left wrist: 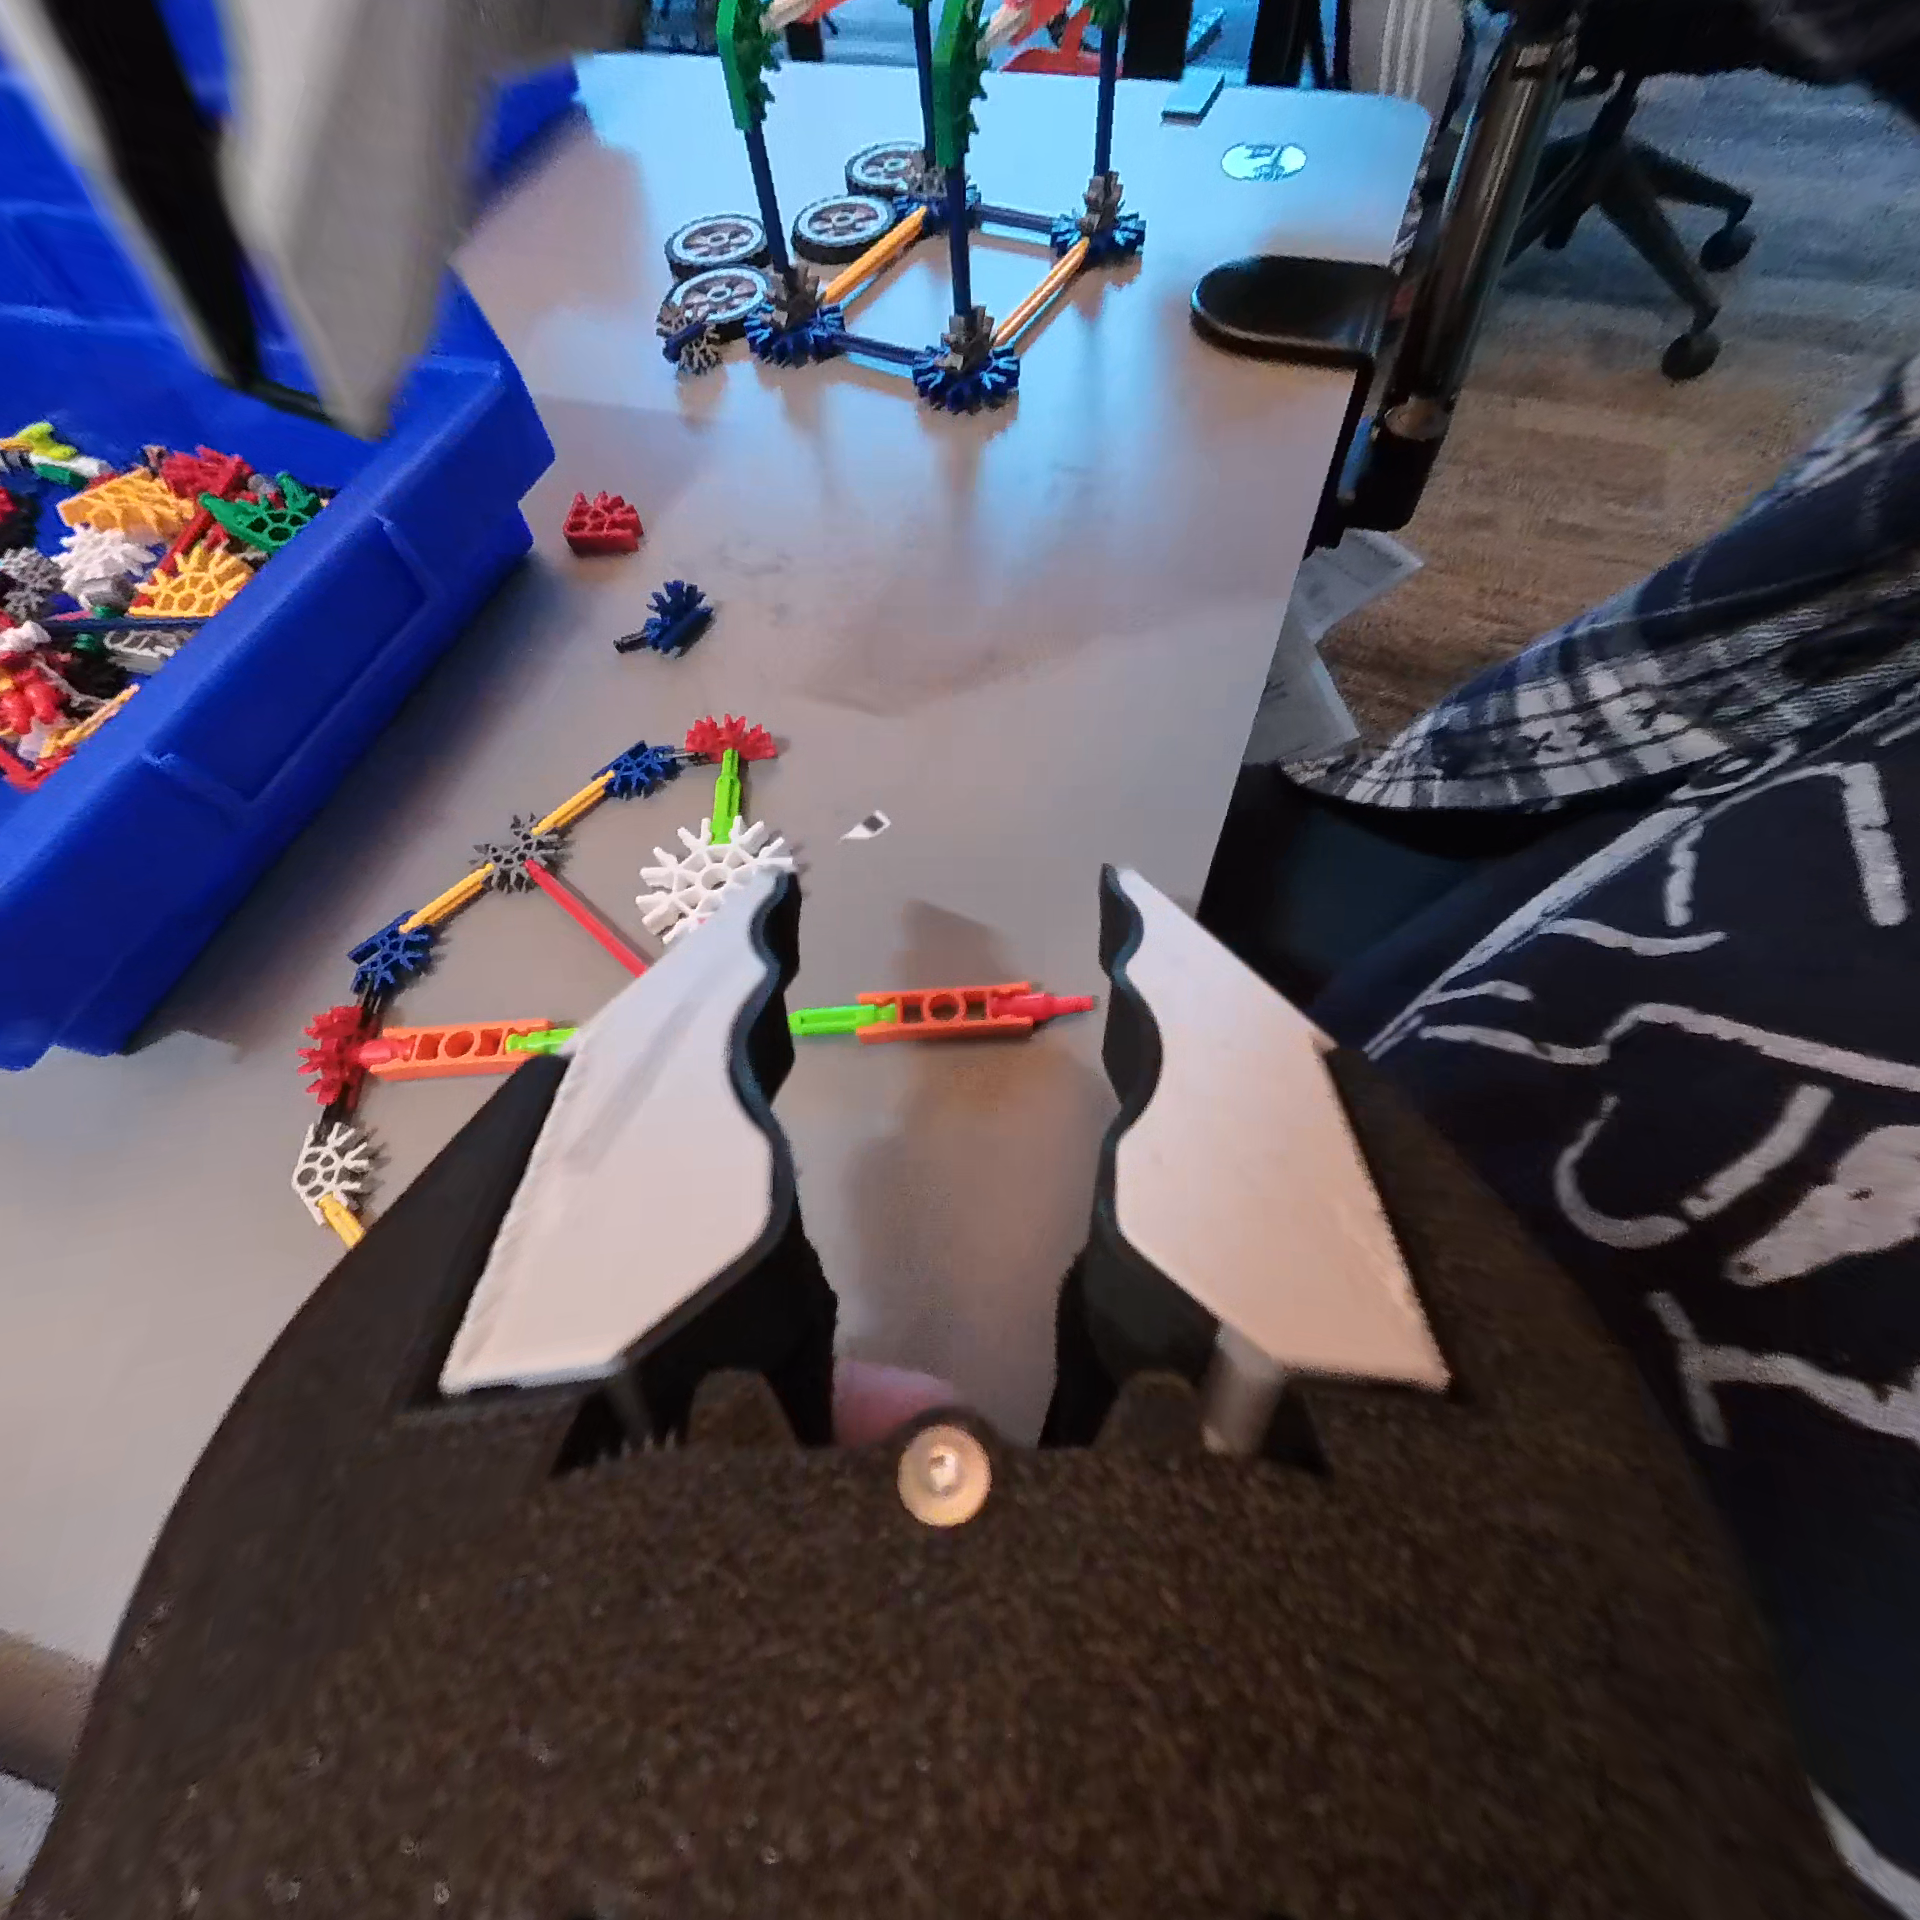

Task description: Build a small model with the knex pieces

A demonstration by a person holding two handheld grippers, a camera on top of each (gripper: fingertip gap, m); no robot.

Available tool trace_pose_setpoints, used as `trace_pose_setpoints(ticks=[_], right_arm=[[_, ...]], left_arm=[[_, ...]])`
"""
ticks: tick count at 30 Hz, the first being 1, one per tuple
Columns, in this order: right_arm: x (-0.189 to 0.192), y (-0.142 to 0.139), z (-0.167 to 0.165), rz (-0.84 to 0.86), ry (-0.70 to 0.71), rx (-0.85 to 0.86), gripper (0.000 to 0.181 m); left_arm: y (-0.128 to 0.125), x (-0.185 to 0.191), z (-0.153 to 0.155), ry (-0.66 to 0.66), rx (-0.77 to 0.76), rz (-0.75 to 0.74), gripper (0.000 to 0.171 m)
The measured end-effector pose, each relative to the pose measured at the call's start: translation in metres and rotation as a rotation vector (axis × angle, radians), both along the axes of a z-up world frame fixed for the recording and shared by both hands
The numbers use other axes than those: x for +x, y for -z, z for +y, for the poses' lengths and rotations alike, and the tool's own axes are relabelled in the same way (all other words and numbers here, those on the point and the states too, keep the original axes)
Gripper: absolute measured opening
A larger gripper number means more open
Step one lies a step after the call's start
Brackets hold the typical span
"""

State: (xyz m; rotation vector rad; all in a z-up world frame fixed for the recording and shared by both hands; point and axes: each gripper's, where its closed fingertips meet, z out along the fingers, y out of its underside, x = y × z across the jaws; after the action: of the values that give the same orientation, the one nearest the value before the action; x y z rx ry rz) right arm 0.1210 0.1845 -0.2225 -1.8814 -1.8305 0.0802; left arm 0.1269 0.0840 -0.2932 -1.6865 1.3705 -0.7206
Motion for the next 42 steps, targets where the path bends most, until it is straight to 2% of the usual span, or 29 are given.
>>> trace_pose_setpoints(ticks=[3,7,15,42], right_arm=[[0.018,0.032,-0.027,-0.015,0.056,-0.054,0.014],[0.035,0.071,-0.047,-0.008,0.136,-0.117,0.013],[0.041,0.102,-0.050,0.024,0.187,-0.153,0.014],[0.036,0.103,-0.046,0.071,0.208,-0.137,0.022]], left_arm=[[0.002,-0.003,0.003,-0.011,0.001,0.023,0.057],[0.004,-0.005,0.005,-0.022,0.008,0.050,0.057],[0.010,-0.007,0.007,-0.043,0.026,0.082,0.057],[0.007,-0.015,0.012,-0.049,0.013,0.060,0.057]])
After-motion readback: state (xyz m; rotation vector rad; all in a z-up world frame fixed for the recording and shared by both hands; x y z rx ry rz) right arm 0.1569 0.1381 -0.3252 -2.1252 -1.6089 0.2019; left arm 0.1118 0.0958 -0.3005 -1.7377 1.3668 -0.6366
